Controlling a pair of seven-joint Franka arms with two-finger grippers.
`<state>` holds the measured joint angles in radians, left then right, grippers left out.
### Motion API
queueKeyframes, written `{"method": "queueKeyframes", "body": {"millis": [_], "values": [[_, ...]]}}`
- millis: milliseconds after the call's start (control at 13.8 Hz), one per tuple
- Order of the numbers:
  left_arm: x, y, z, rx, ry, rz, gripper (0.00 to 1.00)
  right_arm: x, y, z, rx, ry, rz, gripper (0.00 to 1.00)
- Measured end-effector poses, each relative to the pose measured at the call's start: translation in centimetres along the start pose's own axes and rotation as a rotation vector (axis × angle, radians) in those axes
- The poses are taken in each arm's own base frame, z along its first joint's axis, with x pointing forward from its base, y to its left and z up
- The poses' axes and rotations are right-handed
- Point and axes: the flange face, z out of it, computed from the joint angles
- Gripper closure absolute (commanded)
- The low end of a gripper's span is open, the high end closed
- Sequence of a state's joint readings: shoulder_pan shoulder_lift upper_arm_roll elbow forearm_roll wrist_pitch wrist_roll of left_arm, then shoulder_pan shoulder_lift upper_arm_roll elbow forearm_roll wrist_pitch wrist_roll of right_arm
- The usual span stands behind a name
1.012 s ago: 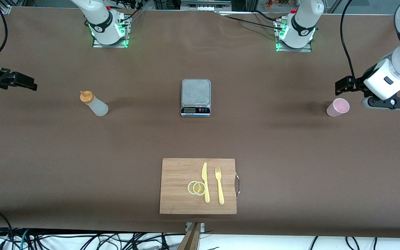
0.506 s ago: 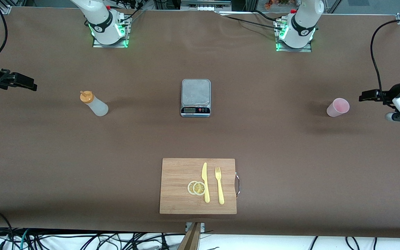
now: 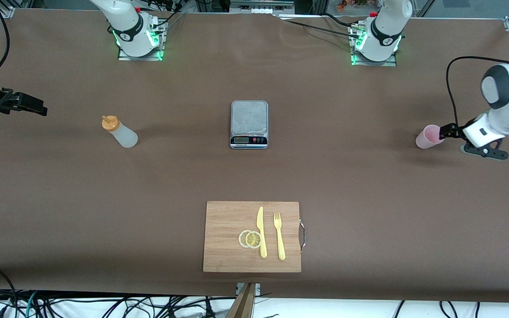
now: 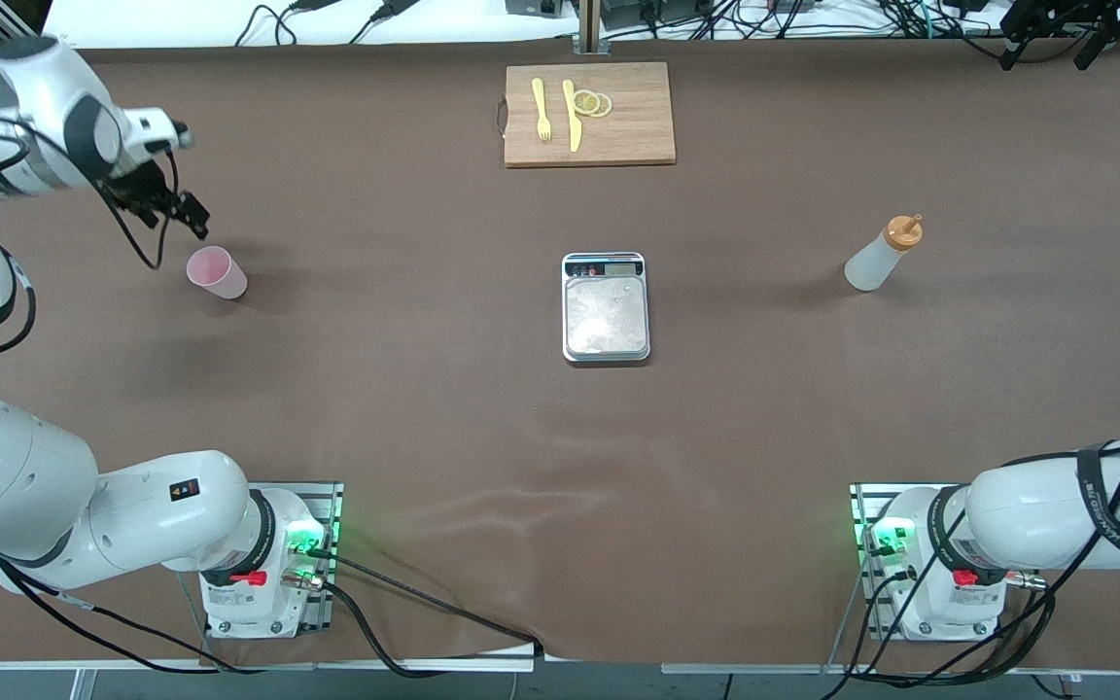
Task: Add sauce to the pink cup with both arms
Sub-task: 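Grasp the pink cup with the left gripper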
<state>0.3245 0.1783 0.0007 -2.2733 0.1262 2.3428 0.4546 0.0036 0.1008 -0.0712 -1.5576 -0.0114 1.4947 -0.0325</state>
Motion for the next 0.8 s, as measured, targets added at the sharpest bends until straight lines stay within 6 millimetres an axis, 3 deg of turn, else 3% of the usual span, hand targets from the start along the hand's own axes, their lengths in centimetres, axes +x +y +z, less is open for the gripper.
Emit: {"method": "queueKeyframes", "body": {"millis": [145,362,434,506,651,796], "values": [[-1.2,0.0,1.6,-0.005,-0.009,0.010,0.00,0.0,0.0,0.0,0.000,0.000,0.000,0.00],[-1.6,0.2,2.4,-0.010,-0.015,0.017,0.03,0.0,0.0,0.0,0.000,0.000,0.000,0.00],[-1.6,0.2,2.8,-0.009,-0.011,0.017,0.12,0.0,0.0,0.0,0.000,0.000,0.000,0.00],[-1.6,0.2,3.4,-0.010,-0.009,0.018,0.30,0.0,0.0,0.0,0.000,0.000,0.000,0.00],[-1.4,0.2,4.6,-0.012,-0.005,0.020,0.77,0.0,0.0,0.0,0.000,0.000,0.000,0.00],[-1.4,0.2,5.0,-0.014,-0.009,0.020,1.00,0.0,0.0,0.0,0.000,0.000,0.000,0.00]]}}
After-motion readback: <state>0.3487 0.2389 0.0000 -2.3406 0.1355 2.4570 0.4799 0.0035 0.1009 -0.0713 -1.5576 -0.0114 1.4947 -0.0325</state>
